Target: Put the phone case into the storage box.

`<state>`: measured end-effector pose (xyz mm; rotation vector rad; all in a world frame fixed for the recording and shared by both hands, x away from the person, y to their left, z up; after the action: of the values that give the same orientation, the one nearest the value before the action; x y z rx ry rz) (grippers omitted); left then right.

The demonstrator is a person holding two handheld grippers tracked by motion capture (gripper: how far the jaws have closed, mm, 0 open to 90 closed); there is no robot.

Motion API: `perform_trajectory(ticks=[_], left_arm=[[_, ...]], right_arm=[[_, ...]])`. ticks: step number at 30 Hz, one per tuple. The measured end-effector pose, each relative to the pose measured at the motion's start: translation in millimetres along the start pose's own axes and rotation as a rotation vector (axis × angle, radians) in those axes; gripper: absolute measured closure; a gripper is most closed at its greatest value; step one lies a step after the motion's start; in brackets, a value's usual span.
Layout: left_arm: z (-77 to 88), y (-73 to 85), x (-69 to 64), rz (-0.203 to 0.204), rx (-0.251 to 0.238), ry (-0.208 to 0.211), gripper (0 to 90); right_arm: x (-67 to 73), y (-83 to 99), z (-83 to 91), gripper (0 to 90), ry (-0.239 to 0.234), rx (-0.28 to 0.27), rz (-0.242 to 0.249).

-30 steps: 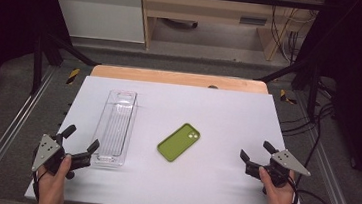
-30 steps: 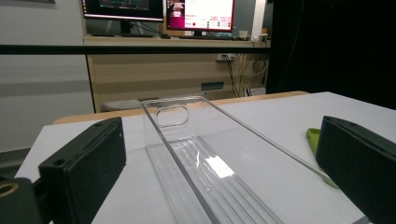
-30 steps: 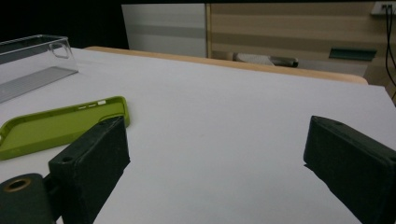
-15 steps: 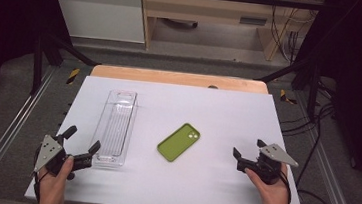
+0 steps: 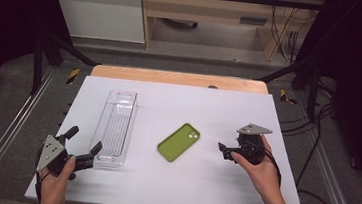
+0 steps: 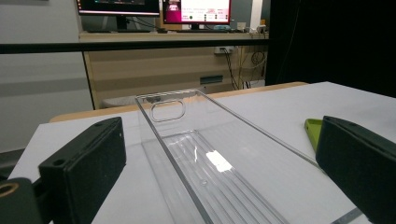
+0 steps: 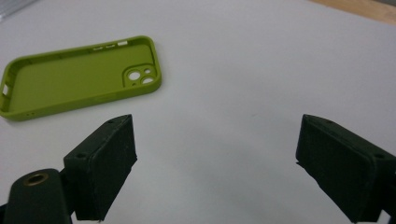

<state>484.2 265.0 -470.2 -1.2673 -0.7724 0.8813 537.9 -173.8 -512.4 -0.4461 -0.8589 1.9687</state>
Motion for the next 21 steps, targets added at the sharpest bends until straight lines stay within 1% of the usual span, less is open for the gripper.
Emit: perform_trajectory(ticks=[2, 3, 7, 10, 13, 14, 21], left_arm=[[-0.1, 0.0, 0.1, 0.001, 0.000, 0.000, 1.2], [-0.3, 0.1, 0.2, 0.001, 0.001, 0.000, 1.2], [-0.7, 0.7, -0.2, 0.001, 0.004, 0.001, 1.2], [-0.8, 1.1, -0.2, 0.000, 0.006, 0.001, 1.2], [-0.7, 1.0, 0.1, 0.002, 0.004, 0.000, 1.2], [-0.7, 0.9, 0.3, 0.002, 0.004, 0.000, 1.2], [-1.0, 1.1, -0.3, 0.001, 0.005, 0.002, 1.2]], right_arm=[[0.1, -1.6, -4.7, 12.8, 0.000, 0.026, 0.008], [0.1, -1.6, -4.7, 12.8, 0.000, 0.026, 0.008], [0.8, -5.5, -11.6, 13.9, -0.010, 0.068, 0.020], [2.1, -11.0, -15.1, 14.1, -0.024, 0.086, 0.019], [2.5, -14.7, -19.9, 14.3, -0.027, 0.115, 0.019], [2.5, -16.4, -21.5, 14.9, -0.025, 0.115, 0.022], [13.7, -25.2, -30.7, 18.5, -0.052, 0.150, 0.059]])
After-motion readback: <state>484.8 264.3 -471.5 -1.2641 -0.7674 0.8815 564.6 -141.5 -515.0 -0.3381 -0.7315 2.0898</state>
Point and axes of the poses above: each handheld gripper's, and its own axes: z roughly backward along the jaws, y roughly out of its underside, x roughly to its left, the point moved 10 cm from there along -z, roughly forward along the jaws, and after that the axes turned 2 degrees about x, right-handed, at the moved point
